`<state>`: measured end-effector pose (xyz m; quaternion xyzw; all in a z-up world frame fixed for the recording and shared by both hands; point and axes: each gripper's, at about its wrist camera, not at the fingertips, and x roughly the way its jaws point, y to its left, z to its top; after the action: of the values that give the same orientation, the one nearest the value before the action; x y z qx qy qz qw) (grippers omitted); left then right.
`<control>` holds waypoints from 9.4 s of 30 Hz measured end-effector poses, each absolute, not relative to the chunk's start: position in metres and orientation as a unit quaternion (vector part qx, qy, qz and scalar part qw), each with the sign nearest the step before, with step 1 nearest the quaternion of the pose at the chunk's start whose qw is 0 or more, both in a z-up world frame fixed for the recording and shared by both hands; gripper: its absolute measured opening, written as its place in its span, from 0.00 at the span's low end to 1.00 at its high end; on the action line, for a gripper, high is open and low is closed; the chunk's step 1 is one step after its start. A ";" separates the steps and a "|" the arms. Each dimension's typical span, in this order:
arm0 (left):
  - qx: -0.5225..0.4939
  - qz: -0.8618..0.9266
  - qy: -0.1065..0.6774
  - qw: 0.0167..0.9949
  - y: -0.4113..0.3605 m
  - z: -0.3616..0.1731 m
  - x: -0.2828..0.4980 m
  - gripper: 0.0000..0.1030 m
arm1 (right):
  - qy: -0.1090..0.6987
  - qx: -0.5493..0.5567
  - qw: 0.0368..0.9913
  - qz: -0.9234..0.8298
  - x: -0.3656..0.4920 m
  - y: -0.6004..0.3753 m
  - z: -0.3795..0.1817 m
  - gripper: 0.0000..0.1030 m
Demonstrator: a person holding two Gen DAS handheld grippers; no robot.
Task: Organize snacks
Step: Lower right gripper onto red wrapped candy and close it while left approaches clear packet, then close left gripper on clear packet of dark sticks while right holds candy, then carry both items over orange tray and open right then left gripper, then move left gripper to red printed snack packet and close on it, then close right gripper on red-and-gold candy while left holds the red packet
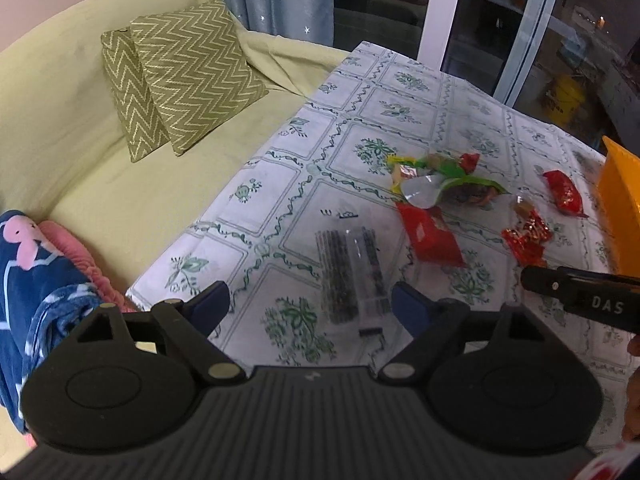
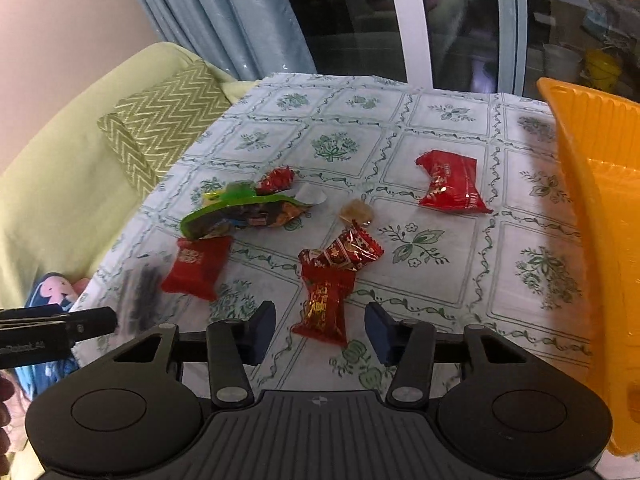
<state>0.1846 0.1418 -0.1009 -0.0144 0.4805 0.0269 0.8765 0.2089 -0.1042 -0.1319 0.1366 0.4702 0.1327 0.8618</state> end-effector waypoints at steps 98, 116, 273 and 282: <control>0.014 -0.126 0.445 0.886 -0.202 -0.058 0.169 0.34 | 0.406 0.147 0.896 0.102 0.140 -0.397 -0.068 0.25; 0.032 -0.122 0.470 0.874 -0.231 -0.084 0.195 0.34 | 0.423 0.148 0.888 0.100 0.160 -0.420 -0.089 0.25; -0.020 -0.013 0.469 0.883 0.126 -0.104 0.225 0.21 | 0.501 0.143 0.845 0.118 0.255 -0.111 -0.134 0.57; -0.019 -0.009 0.465 0.885 0.125 -0.100 0.225 0.21 | 0.477 0.082 0.867 0.121 0.261 -0.088 -0.137 0.43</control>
<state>0.2248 0.1251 -0.1001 -0.0187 0.4652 -0.0089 0.8850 0.2607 -0.0881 -0.1371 0.0817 0.4773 0.1205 0.8666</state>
